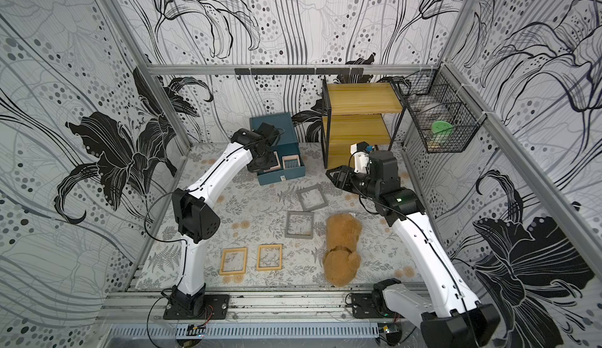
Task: Place the brooch boxes into the drawer by color
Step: Place the brooch box in the drawer.
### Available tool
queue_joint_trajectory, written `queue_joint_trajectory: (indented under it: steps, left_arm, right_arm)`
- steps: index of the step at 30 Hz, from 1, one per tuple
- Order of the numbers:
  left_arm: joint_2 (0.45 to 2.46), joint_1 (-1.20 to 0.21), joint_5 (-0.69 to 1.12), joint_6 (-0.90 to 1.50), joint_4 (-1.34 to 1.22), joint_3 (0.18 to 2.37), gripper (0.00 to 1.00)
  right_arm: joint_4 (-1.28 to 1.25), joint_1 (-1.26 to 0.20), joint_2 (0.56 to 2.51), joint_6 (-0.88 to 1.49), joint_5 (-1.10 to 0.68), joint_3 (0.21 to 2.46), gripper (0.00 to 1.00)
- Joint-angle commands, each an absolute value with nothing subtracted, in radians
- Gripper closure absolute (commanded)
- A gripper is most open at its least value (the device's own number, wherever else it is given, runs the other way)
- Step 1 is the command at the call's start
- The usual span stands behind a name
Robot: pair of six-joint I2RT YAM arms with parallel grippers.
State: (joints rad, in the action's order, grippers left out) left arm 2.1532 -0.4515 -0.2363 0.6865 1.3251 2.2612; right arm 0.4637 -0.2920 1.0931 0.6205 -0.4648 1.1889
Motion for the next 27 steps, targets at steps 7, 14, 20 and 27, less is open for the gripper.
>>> queue_joint_trajectory:
  steps: [7,14,20,27]
  left_arm:
    - [2.160,-0.456,-0.223,0.662,1.322,2.277,0.81]
    - [2.129,-0.457,-0.222,0.672,1.327,2.324,0.54]
    - [2.053,-0.432,-0.199,0.722,1.260,2.338,0.42]
    - [1.978,-0.339,-0.123,0.750,1.141,2.252,0.34]
  right_arm:
    - [0.434,-0.288,1.118,0.648,-0.508,1.169,0.58]
    - [0.420,-0.288,1.141,0.658,-0.518,1.178,0.57]
    - [0.381,-0.288,1.174,0.696,-0.551,1.169,0.57]
    - [0.291,-0.314,1.241,0.775,-0.582,1.133,0.60]
